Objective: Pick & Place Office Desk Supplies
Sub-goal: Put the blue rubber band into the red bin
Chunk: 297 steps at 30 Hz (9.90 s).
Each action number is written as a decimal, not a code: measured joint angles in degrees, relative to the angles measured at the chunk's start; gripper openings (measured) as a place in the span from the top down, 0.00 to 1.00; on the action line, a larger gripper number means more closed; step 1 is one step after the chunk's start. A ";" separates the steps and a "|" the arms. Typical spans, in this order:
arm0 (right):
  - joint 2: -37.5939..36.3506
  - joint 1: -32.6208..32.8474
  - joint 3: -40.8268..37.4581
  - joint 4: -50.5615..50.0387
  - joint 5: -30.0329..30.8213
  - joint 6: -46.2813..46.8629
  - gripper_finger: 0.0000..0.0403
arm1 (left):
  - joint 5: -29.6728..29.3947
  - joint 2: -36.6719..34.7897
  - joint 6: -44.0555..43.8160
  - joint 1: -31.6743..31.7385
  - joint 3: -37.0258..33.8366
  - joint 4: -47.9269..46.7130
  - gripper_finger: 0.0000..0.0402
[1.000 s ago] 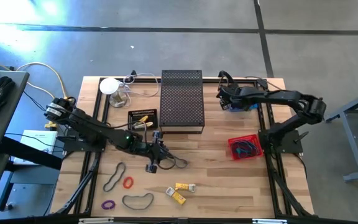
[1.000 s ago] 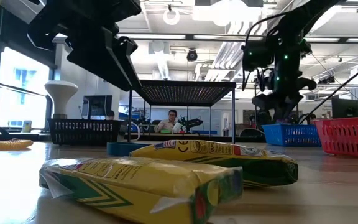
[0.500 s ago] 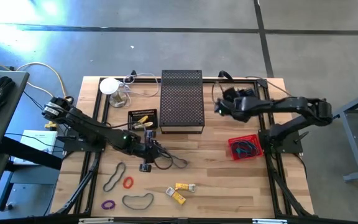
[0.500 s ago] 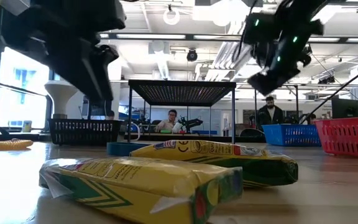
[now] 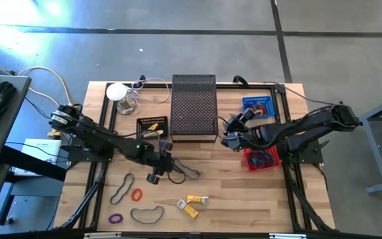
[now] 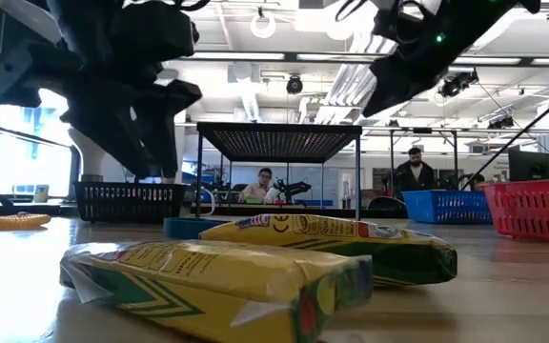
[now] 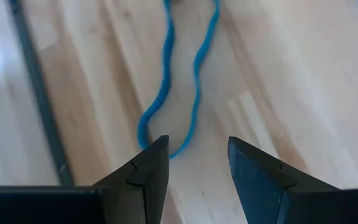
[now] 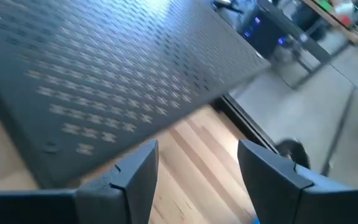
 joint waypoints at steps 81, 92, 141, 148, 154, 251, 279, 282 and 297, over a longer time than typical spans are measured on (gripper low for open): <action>18.05 5.12 -0.05 57.56 -54.66 -20.22 0.48 | -11.09 -7.22 -10.60 -1.19 -0.04 25.70 1.00; 18.08 5.10 -0.09 57.36 -58.17 -18.15 0.48 | -10.81 -7.11 -10.58 -0.81 0.00 25.67 1.00; 18.01 2.25 0.00 49.13 -46.91 -13.73 0.48 | -18.56 -7.00 -9.09 -0.51 0.00 25.88 1.00; 18.01 1.99 0.00 53.05 -49.70 -13.53 0.48 | -18.56 -7.01 -9.09 -0.51 0.00 25.88 1.00; 18.01 2.06 0.00 53.31 -53.42 -13.60 0.48 | -18.56 -7.02 -9.07 -0.51 0.00 25.88 1.00; 14.40 29.77 16.44 -64.07 -17.11 69.47 0.99 | -18.61 -4.13 -10.20 -14.28 0.00 27.55 0.62; 14.43 23.15 0.22 -42.89 -37.50 74.70 0.99 | -18.62 -4.13 -10.14 -14.26 0.00 27.54 0.62; 14.43 22.69 0.02 -42.03 -37.29 74.29 0.99 | -18.63 -4.13 -9.82 -14.24 0.00 27.54 0.62; 14.43 22.66 0.02 -42.40 -37.86 71.24 0.97 | -18.63 -4.13 -8.89 -14.24 0.00 27.52 0.62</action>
